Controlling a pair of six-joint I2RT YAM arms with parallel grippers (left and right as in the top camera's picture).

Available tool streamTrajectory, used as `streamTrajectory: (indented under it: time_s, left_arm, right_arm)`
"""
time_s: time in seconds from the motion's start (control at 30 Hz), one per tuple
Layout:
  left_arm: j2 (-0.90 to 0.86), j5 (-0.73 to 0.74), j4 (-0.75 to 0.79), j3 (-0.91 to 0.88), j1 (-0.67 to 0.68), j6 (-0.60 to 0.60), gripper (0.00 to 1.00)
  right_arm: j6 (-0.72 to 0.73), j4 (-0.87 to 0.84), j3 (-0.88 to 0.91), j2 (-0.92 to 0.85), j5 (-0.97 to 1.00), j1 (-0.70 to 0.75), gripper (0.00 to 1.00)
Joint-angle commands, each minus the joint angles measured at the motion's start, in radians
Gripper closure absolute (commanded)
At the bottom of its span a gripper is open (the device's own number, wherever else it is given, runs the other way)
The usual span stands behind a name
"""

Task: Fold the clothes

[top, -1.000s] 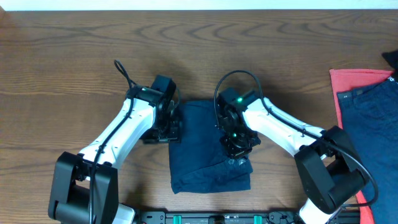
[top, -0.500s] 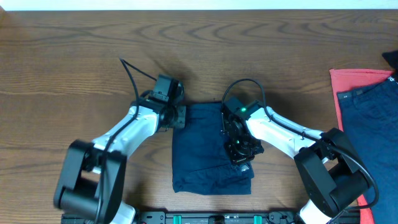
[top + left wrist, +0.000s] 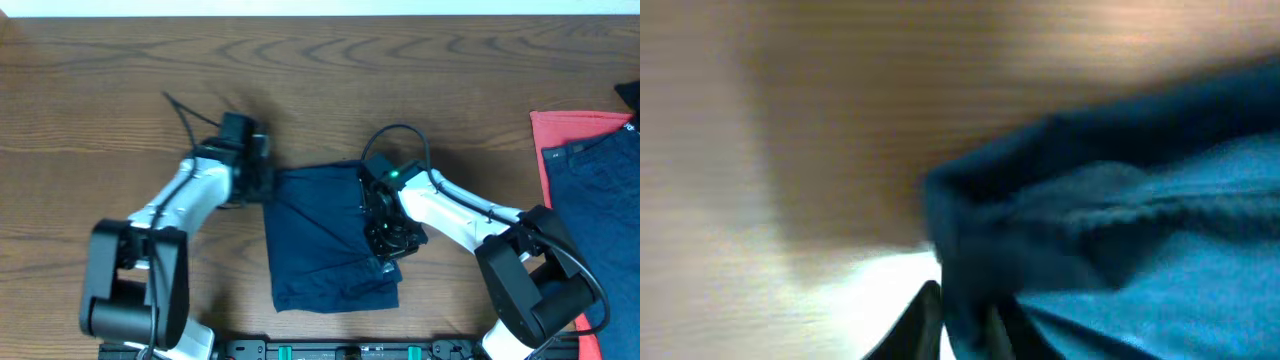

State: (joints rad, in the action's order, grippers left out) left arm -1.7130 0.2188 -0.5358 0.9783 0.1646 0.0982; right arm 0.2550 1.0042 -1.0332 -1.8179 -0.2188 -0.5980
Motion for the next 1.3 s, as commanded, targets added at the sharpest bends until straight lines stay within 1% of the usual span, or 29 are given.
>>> streamTrajectory:
  time_s: [0.0, 0.07, 0.13, 0.23, 0.33, 0.37, 0.43, 0.47, 0.57, 0.63, 0.7, 0.77, 0.83, 0.93, 1.0, 1.03, 1.07, 1.13, 1.17, 1.2, 1.23, 1.27]
  left_arm:
    - [0.091, -0.013, -0.069, 0.083, -0.095, -0.005, 0.58]
    - [0.134, 0.079, -0.131, 0.097, -0.113, -0.004, 0.32]
    - [0.182, 0.149, -0.198, 0.098, -0.122, -0.002, 0.12]
    - [0.226, 0.182, -0.312, 0.098, -0.122, 0.023, 0.10]
    - [0.232, 0.217, -0.439, 0.086, -0.120, 0.066, 0.10]
    - [0.230, 0.229, -0.469, 0.074, -0.119, 0.080, 0.10]
    - [0.228, 0.277, -0.496, 0.029, -0.108, 0.097, 0.10]
    - [0.228, 0.309, -0.495, 0.000, -0.100, 0.098, 0.10]
    - [0.228, 0.423, -0.444, -0.106, -0.068, 0.107, 0.10]
    - [0.228, 0.456, -0.372, -0.185, -0.040, 0.159, 0.10]
    - [0.228, 0.479, -0.272, -0.264, -0.009, 0.225, 0.10]
    - [0.228, 0.493, -0.184, -0.322, 0.017, 0.278, 0.10]
    - [0.228, 0.493, -0.105, -0.364, 0.036, 0.327, 0.10]
    - [0.228, 0.492, -0.010, -0.388, 0.050, 0.362, 0.11]
    - [0.228, 0.492, 0.052, -0.388, 0.049, 0.365, 0.20]
    - [0.228, 0.492, 0.088, -0.388, 0.049, 0.365, 0.27]
    - [0.228, 0.492, 0.114, -0.388, 0.049, 0.365, 0.37]
    - [0.228, 0.481, 0.141, -0.388, 0.049, 0.368, 0.54]
    - [0.228, 0.455, 0.146, -0.388, 0.048, 0.367, 0.66]
    - [0.228, 0.394, 0.146, -0.387, 0.041, 0.367, 0.76]
    - [0.228, 0.353, 0.147, -0.387, 0.034, 0.367, 0.91]
    - [0.228, 0.309, 0.158, -0.386, 0.022, 0.361, 0.94]
  right_arm:
    - [-0.026, 0.019, 0.025, 0.016, 0.055, 0.037, 0.69]
    - [-0.047, 0.017, 0.023, 0.048, 0.034, 0.056, 0.69]
    - [-0.055, 0.016, 0.011, 0.096, 0.014, 0.081, 0.68]
    - [-0.064, -0.009, -0.007, 0.179, -0.042, 0.113, 0.70]
    - [-0.076, -0.095, -0.011, 0.264, -0.124, 0.128, 0.77]
    - [-0.076, -0.130, -0.011, 0.282, -0.137, 0.127, 0.77]
    - [-0.051, -0.202, -0.011, 0.300, -0.137, 0.124, 0.77]
    - [-0.032, -0.232, -0.010, 0.299, -0.137, 0.123, 0.79]
    - [0.014, -0.320, -0.005, 0.263, -0.136, 0.113, 0.83]
    - [0.064, -0.363, -0.004, 0.218, -0.137, 0.112, 0.86]
    - [0.127, -0.396, -0.004, 0.162, -0.137, 0.112, 0.94]
    - [0.199, -0.410, -0.004, 0.101, -0.142, 0.113, 0.99]
    - [0.231, -0.412, -0.004, 0.050, -0.169, 0.113, 0.99]
    - [0.243, -0.410, -0.004, -0.016, -0.199, 0.113, 0.99]
    - [0.273, -0.402, -0.004, -0.037, -0.197, 0.113, 0.99]
    - [0.281, -0.402, -0.004, -0.041, -0.197, 0.113, 0.99]
    - [0.283, -0.402, -0.004, -0.041, -0.197, 0.112, 0.99]
    - [0.283, -0.401, -0.004, -0.041, -0.197, 0.113, 0.99]
    - [0.283, -0.394, -0.004, -0.041, -0.197, 0.113, 0.99]
    - [0.283, -0.384, -0.004, -0.041, -0.196, 0.116, 0.99]
    - [0.283, -0.378, -0.005, -0.041, -0.192, 0.120, 0.99]
    - [0.283, -0.370, -0.005, -0.040, -0.187, 0.122, 0.99]
